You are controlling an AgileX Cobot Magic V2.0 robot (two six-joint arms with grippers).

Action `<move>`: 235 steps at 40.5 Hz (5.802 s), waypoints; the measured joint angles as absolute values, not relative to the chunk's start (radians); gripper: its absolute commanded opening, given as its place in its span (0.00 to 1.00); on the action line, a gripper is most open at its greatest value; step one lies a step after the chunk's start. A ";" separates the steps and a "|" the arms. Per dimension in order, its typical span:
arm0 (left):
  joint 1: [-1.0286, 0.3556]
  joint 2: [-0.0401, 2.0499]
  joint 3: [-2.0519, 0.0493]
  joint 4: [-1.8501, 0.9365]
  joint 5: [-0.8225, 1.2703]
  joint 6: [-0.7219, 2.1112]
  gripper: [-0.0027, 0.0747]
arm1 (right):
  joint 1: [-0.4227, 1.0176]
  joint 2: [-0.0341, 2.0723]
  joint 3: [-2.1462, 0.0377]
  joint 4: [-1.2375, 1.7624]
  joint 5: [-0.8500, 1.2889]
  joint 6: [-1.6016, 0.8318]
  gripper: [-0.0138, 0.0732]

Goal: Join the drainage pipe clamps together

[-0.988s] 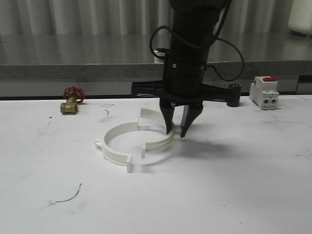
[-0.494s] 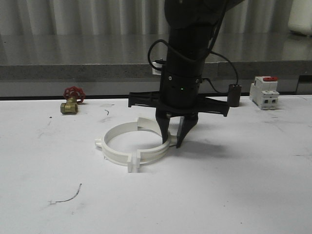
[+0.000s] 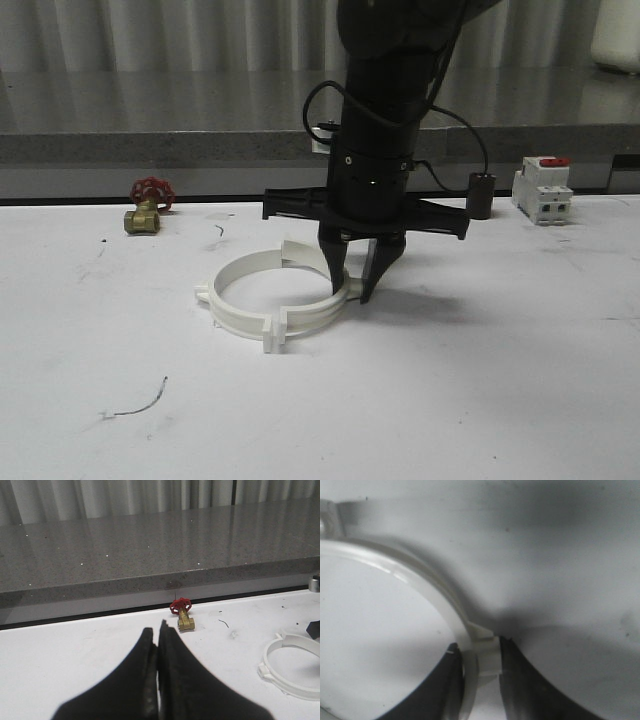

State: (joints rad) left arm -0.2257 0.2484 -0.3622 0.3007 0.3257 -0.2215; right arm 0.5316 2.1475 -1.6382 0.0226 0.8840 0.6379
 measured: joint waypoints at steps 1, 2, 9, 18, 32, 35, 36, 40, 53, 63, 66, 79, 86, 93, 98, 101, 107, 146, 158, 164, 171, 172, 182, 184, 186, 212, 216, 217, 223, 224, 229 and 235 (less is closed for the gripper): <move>-0.226 0.248 -0.362 0.301 0.326 -0.221 0.01 | 0.532 2.147 -1.638 0.023 0.884 0.638 0.27; -0.226 0.248 -0.362 0.301 0.326 -0.221 0.01 | 0.532 2.147 -1.638 0.023 0.884 0.638 0.27; -0.226 0.248 -0.362 0.301 0.326 -0.221 0.01 | 0.532 2.147 -1.638 0.024 0.884 0.638 0.32; -0.226 0.248 -0.362 0.301 0.326 -0.221 0.01 | 0.532 2.147 -1.638 0.026 0.884 0.638 0.41; -0.226 0.248 -0.362 0.301 0.326 -0.221 0.01 | 0.532 2.148 -1.638 0.032 0.884 0.642 0.44; -0.226 0.248 -0.362 0.301 0.326 -0.221 0.01 | 0.532 2.148 -1.638 0.032 0.884 0.648 0.50; -0.226 0.248 -0.362 0.301 0.326 -0.221 0.01 | 0.532 2.148 -1.638 0.034 0.884 0.652 0.51; -0.226 0.248 -0.362 0.301 0.326 -0.221 0.01 | 0.532 2.148 -1.638 0.036 0.877 0.659 0.60; -0.226 0.248 -0.362 0.301 0.326 -0.221 0.01 | 0.532 2.142 -1.638 0.039 0.869 0.677 0.62; -0.226 0.248 -0.362 0.301 0.326 -0.221 0.01 | 0.532 2.029 -1.638 -0.053 0.977 0.680 0.38; -0.226 0.248 -0.362 0.301 0.326 -0.221 0.01 | 0.532 1.976 -1.638 -0.080 1.008 0.680 0.18; -0.226 0.248 -0.362 0.301 0.326 -0.221 0.01 | 0.526 1.793 -1.609 -0.091 1.081 0.577 0.09; -0.226 0.248 -0.362 0.301 0.326 -0.221 0.01 | 0.461 1.645 -1.500 -0.087 1.072 0.497 0.09; -0.226 0.248 -0.362 0.301 0.326 -0.221 0.01 | 0.350 1.467 -1.324 -0.087 1.047 0.441 0.09; -0.226 0.248 -0.362 0.301 0.326 -0.221 0.01 | 0.265 1.324 -1.180 -0.087 1.027 0.416 0.09; -0.226 0.248 -0.362 0.301 0.326 -0.221 0.01 | 0.230 1.244 -1.083 -0.098 1.008 0.405 0.09; -0.226 0.248 -0.362 0.301 0.326 -0.221 0.01 | 0.220 1.054 -0.886 -0.153 0.900 0.402 0.09; -0.226 0.248 -0.362 0.301 0.326 -0.221 0.01 | 0.216 0.278 -0.413 -0.325 0.559 0.399 0.09; -0.226 0.248 -0.362 0.301 0.326 -0.221 0.01 | 0.216 0.278 -0.413 -0.325 0.556 0.397 0.09; -0.226 0.248 -0.362 0.301 0.326 -0.221 0.01 | 0.216 0.278 -0.413 -0.325 0.555 0.397 0.09; -0.226 0.248 -0.362 0.301 0.326 -0.221 0.01 | 0.216 0.278 -0.413 -0.325 0.555 0.397 0.09; -0.226 0.248 -0.362 0.301 0.326 -0.221 0.01 | 0.216 0.278 -0.413 -0.325 0.555 0.397 0.09; -0.226 0.248 -0.362 0.301 0.326 -0.221 0.01 | 0.216 0.278 -0.413 -0.325 0.555 0.397 0.09; -0.226 0.248 -0.362 0.301 0.326 -0.221 0.01 | 0.216 0.278 -0.413 -0.325 0.555 0.397 0.09; -0.226 0.248 -0.360 0.301 0.324 -0.221 0.01 | 0.216 0.278 -0.413 -0.325 0.555 0.397 0.09; -0.025 -0.005 0.007 -0.067 0.127 0.196 0.01 | 0.216 0.278 -0.413 -0.325 0.553 0.395 0.09; -0.022 -0.005 0.007 -0.068 0.142 0.197 0.01 | 0.216 0.278 -0.413 -0.325 0.553 0.395 0.09; -0.022 -0.005 0.007 -0.068 0.146 0.197 0.01 | 0.216 0.278 -0.413 -0.325 0.553 0.395 0.09; -0.022 -0.005 0.007 -0.068 0.150 0.197 0.01 | 0.216 0.278 -0.413 -0.325 0.553 0.395 0.09; -0.022 -0.005 0.007 -0.068 0.150 0.197 0.01 | 0.216 0.278 -0.413 -0.325 0.553 0.395 0.09; -0.022 -0.005 0.007 -0.068 0.150 0.197 0.01 | 0.216 0.278 -0.413 -0.325 0.553 0.395 0.09; -0.022 -0.005 0.007 -0.068 0.150 0.197 0.01 | 0.216 0.278 -0.413 -0.325 0.553 0.395 0.09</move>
State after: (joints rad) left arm -0.0225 -0.0048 0.0068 -0.0683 0.1498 0.1974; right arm 0.2165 0.2777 -0.4128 -0.3249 0.5529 0.3953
